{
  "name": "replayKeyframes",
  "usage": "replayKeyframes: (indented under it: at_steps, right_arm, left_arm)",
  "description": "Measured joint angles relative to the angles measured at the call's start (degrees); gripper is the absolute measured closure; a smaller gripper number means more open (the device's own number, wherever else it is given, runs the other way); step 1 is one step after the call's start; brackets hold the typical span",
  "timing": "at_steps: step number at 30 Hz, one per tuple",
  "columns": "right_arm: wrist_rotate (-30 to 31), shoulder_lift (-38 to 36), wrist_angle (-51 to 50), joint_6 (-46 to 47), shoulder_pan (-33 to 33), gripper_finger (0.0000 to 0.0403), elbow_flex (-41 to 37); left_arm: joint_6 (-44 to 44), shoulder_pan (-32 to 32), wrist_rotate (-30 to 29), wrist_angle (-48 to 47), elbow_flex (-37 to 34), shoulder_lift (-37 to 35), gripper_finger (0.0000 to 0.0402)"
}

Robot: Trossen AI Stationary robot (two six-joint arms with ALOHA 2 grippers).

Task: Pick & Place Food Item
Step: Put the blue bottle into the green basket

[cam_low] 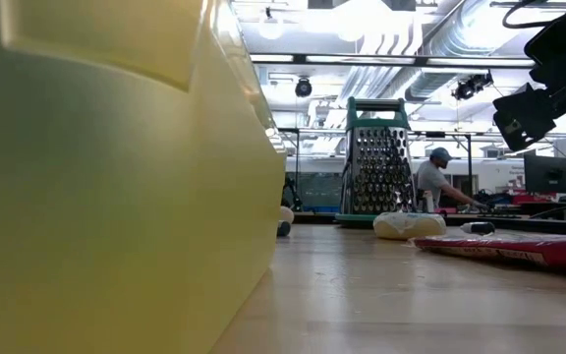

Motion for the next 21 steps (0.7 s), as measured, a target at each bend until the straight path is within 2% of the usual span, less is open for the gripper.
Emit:
replayKeyframes:
  at_steps: [9,17,21]
  right_arm:
    - [0.00,0.00,0.00,0.01,-0.01,0.0215,0.00]
    - [0.00,0.00,0.00,0.01,-0.01,0.0215,0.00]
    - [0.00,0.00,0.00,-0.01,-0.02,0.0215,0.00]
  left_arm:
    - [0.02,0.00,0.31,0.00,0.00,0.00,0.0324]
    - [0.02,0.02,0.31,0.00,0.00,0.00,0.0288]
    - [0.00,0.01,0.28,0.00,0.00,0.00,0.0283]
